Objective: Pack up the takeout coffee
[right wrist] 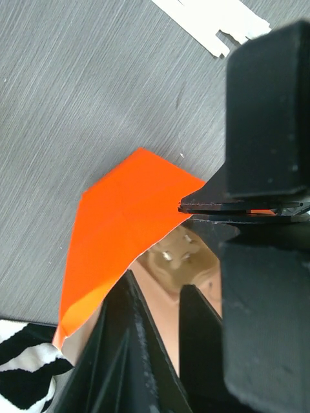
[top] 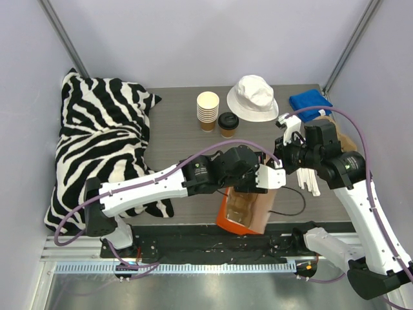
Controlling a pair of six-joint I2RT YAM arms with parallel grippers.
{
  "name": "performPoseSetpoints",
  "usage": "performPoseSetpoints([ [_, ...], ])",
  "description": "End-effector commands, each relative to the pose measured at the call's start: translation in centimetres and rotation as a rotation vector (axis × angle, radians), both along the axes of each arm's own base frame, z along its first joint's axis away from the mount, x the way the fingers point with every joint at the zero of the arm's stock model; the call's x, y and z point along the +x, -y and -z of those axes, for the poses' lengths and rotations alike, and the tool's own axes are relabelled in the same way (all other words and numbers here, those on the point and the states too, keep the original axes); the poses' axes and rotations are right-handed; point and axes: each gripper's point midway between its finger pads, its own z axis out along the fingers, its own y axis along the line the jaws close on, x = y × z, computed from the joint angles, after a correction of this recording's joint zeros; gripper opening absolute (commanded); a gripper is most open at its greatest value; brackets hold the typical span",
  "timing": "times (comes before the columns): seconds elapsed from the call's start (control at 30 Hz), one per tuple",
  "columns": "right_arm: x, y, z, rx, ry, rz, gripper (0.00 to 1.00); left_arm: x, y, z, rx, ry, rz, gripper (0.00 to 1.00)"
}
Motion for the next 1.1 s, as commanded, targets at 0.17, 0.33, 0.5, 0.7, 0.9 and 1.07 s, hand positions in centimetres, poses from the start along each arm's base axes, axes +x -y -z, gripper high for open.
performPoseSetpoints([
  [0.17, 1.1, 0.7, -1.3, -0.023, 0.098, 0.029, 0.01, -2.4, -1.1, -7.5, -0.231, -0.028, 0.041, 0.67],
  [0.33, 1.5, 1.3, -2.1, -0.049, 0.124, 0.052, 0.01, -4.9, -1.1, -13.7, -0.451, -0.079, 0.136, 0.75],
  [0.5, 1.1, 2.2, -3.0, -0.065, 0.168, 0.081, 0.01, -5.3, -2.5, -19.1, -0.613, -0.047, 0.142, 0.82],
  [0.7, 1.1, 3.6, -2.1, -0.13, 0.166, 0.117, 0.01, -2.7, -6.3, -23.4, -0.767, -0.054, -0.016, 0.98],
  [0.9, 0.9, 5.5, -1.0, -0.185, 0.134, 0.228, 0.01, 6.0, -11.6, -19.2, -0.783, -0.189, -0.364, 1.0],
  [1.07, 1.3, 6.8, -1.6, -0.23, 0.159, 0.283, 0.01, 9.7, -14.1, -13.3, -0.791, -0.286, -0.478, 1.0],
])
